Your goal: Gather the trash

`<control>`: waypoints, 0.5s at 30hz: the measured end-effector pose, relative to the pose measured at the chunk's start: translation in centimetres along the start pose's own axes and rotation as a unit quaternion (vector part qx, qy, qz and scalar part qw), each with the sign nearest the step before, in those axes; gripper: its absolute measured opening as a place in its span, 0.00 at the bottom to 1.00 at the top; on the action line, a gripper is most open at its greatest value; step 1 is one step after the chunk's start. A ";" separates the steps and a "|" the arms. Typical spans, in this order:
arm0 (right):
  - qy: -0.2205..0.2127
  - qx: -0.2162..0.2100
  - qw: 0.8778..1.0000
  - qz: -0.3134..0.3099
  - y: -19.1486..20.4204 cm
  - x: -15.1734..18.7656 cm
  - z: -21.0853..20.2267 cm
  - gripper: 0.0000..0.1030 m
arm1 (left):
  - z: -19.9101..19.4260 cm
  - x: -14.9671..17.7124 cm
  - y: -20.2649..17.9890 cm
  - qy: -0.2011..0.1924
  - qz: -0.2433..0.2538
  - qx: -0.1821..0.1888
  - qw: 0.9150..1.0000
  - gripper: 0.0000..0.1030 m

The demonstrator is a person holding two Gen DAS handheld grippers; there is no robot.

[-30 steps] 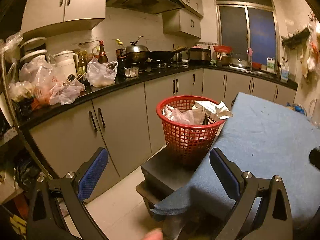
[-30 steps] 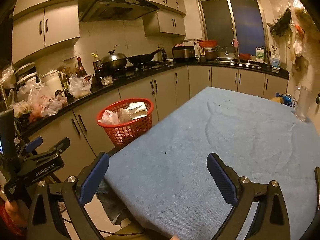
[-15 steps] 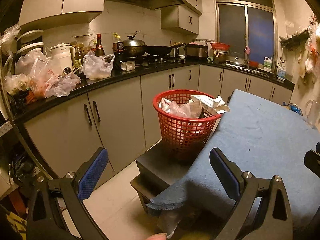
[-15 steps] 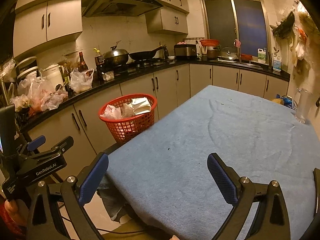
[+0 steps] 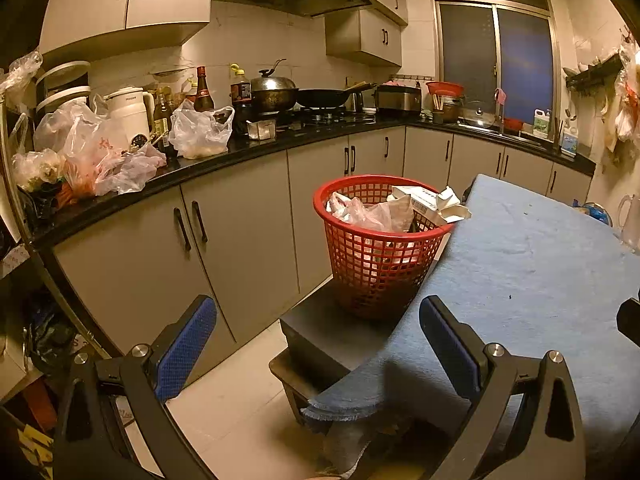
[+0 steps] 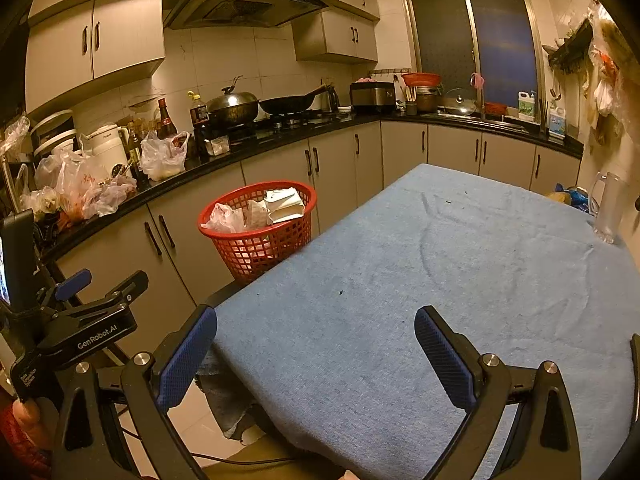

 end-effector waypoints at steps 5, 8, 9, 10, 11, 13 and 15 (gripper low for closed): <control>0.000 -0.001 1.000 0.000 0.2 0.0 0.1 0.98 | 0.0 0.1 0.0 0.000 0.000 -0.003 1.000 0.98; 0.002 -0.002 1.000 0.001 0.3 0.1 0.2 0.98 | 0.0 0.0 0.1 -0.001 0.002 -0.004 1.000 0.98; 0.002 -0.003 1.000 0.001 0.3 0.2 0.3 0.98 | 0.1 0.1 0.1 -0.002 0.004 -0.006 1.000 0.98; 0.003 -0.003 1.000 0.001 0.4 0.2 0.4 0.98 | 0.0 0.1 0.3 -0.002 0.005 -0.008 1.000 0.98; 0.004 -0.003 1.000 0.000 0.5 0.3 0.5 0.98 | 0.0 0.1 0.4 -0.002 0.006 -0.008 1.000 0.98; 0.005 -0.004 1.000 0.000 0.6 0.4 0.6 0.98 | 0.0 0.1 0.5 -0.001 0.007 -0.008 1.000 0.98; 0.007 -0.005 1.000 0.000 0.6 0.4 0.6 0.98 | 0.0 0.1 0.7 -0.003 0.007 -0.010 1.000 0.98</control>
Point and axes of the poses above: each gripper's, at about its wrist camera, not at the fingertips, and z roughly the way its jaws point, y to its left, x to its underside, the point moved 5 cm from there along z, roughly the way its jaws point, and after that the axes turned 8 degrees about x, right-handed, at the moved point
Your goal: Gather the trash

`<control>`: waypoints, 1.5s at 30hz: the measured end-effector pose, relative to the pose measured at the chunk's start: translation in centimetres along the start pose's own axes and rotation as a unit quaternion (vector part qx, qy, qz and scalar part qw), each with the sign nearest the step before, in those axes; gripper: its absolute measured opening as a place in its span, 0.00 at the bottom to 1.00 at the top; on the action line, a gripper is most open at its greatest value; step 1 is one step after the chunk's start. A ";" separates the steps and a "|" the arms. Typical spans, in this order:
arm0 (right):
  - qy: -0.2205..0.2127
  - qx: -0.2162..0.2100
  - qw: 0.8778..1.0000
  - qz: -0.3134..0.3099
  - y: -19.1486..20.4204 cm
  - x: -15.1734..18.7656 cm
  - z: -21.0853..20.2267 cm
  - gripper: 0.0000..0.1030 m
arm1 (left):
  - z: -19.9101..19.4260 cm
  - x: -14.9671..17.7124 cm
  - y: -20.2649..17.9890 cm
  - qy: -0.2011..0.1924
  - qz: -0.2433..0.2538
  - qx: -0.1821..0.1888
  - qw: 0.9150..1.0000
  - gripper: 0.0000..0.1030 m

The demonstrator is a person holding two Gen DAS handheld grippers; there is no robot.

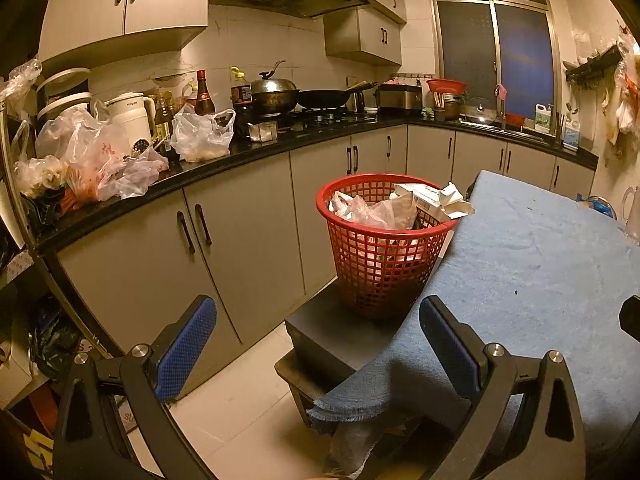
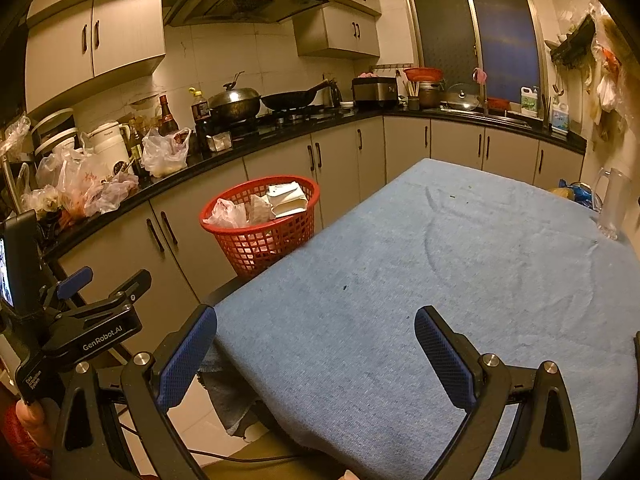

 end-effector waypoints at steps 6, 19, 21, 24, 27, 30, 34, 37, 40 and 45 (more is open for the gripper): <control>0.004 -0.001 1.000 0.001 0.0 0.2 0.1 0.98 | 0.3 0.0 0.2 0.003 0.001 -0.002 1.000 0.98; 0.007 0.001 1.000 0.002 -0.1 0.3 0.2 0.98 | 0.4 0.1 -0.1 0.002 0.014 -0.004 1.000 0.98; 0.008 0.001 1.000 0.002 -0.2 0.3 0.2 0.98 | 0.4 0.1 0.0 0.003 0.014 -0.003 1.000 0.98; 0.009 0.001 1.000 0.002 -0.2 0.3 0.3 0.98 | 0.4 0.2 -0.1 0.001 0.015 -0.006 1.000 0.98; 0.010 0.000 1.000 0.003 -0.3 0.3 0.3 0.98 | 0.5 0.2 -0.1 0.002 0.015 -0.008 1.000 0.98; 0.011 0.000 1.000 0.002 -0.4 0.4 0.4 0.98 | 0.5 0.2 -0.2 0.001 0.017 -0.010 1.000 0.98; 0.014 0.000 1.000 0.002 -0.5 0.5 0.5 0.98 | 0.8 0.3 -0.1 0.003 0.017 -0.007 1.000 0.98; 0.013 0.000 1.000 0.002 -0.5 0.5 0.5 0.98 | 0.8 0.3 -0.1 0.002 0.019 -0.008 1.000 0.98; 0.015 -0.001 1.000 0.003 -0.5 0.5 0.6 0.98 | 1.0 0.3 -0.1 0.003 0.021 -0.007 1.000 0.98; 0.016 0.000 1.000 0.003 -0.5 0.5 0.6 0.98 | 1.1 0.4 -0.1 0.004 0.023 -0.007 1.000 0.98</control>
Point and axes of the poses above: each gripper's, at about its wrist camera, not at the fingertips, and z roughly the way its jaws point, y to its left, x to its underside, the point moved 5 cm from there along z, roughly the way its jaws point, and after that the axes turned 8 degrees about x, right-handed, at the moved point
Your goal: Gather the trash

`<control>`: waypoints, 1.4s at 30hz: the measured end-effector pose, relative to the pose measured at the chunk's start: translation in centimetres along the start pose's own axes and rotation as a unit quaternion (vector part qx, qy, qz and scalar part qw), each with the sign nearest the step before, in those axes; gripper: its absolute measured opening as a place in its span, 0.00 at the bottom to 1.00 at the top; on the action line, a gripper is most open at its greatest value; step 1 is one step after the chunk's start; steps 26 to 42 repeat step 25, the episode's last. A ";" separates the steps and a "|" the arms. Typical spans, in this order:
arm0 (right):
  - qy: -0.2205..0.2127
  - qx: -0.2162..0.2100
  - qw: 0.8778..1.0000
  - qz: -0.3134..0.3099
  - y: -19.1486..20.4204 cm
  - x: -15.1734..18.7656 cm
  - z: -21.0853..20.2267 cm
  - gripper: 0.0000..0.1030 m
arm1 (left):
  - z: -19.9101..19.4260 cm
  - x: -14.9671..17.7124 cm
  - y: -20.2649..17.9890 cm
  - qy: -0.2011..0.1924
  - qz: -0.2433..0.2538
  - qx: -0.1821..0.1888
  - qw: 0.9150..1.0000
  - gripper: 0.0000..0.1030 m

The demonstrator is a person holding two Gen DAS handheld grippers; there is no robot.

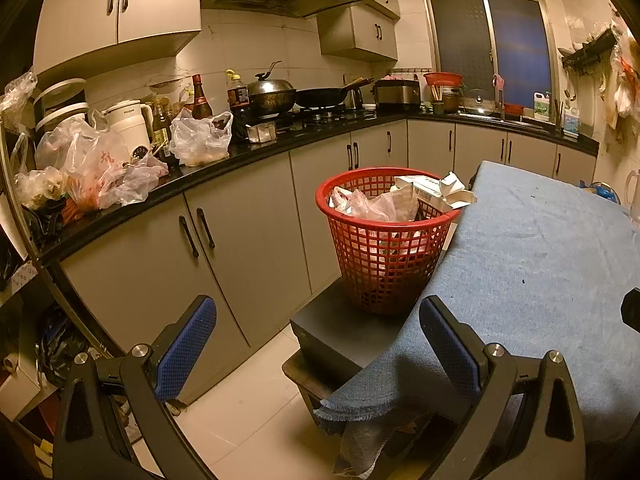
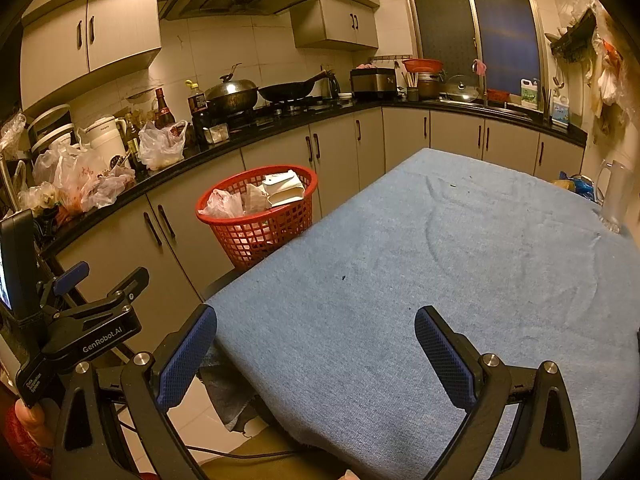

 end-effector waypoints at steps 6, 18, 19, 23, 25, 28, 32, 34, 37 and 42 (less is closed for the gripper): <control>0.001 0.001 1.000 -0.001 -0.1 0.0 0.1 0.98 | 0.2 -0.1 0.0 0.000 0.006 0.003 1.000 0.98; 0.003 0.001 1.000 0.007 -0.7 0.1 0.1 0.98 | 0.4 -0.4 -1.1 0.003 0.029 0.008 1.000 0.98; 0.003 0.001 1.000 0.008 -0.9 0.2 0.1 0.98 | 0.5 -0.4 -1.3 0.003 0.032 0.008 0.999 0.98; 0.005 0.006 1.000 0.022 -2.1 0.3 0.0 0.98 | 0.7 -0.7 -2.6 0.006 0.056 0.005 0.998 0.98; 0.003 0.015 0.999 0.035 -3.5 0.4 0.0 0.98 | 1.0 -1.0 -3.8 0.008 0.071 0.016 0.997 0.98; 0.003 0.015 0.999 0.035 -3.5 0.4 0.0 0.98 | 1.0 -1.0 -3.8 0.008 0.071 0.016 0.997 0.98; 0.003 0.015 0.999 0.035 -3.5 0.4 0.0 0.98 | 1.0 -1.0 -3.8 0.008 0.071 0.016 0.997 0.98; 0.003 0.015 0.999 0.035 -3.5 0.4 0.0 0.98 | 1.0 -1.0 -3.8 0.008 0.071 0.016 0.997 0.98; 0.003 0.015 0.999 0.035 -3.5 0.4 0.0 0.98 | 1.0 -1.0 -3.8 0.008 0.071 0.016 0.997 0.98; 0.003 0.015 0.999 0.035 -3.5 0.4 0.0 0.98 | 1.0 -1.0 -3.8 0.008 0.071 0.016 0.997 0.98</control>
Point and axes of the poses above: each gripper's, at about its wrist camera, not at the fingertips, and z roughly the way its jaws point, y to its left, x to its underside, the point moved 5 cm from there along z, roughly the way its jaws point, and after that the axes turned 8 degrees about x, right-handed, at the moved point
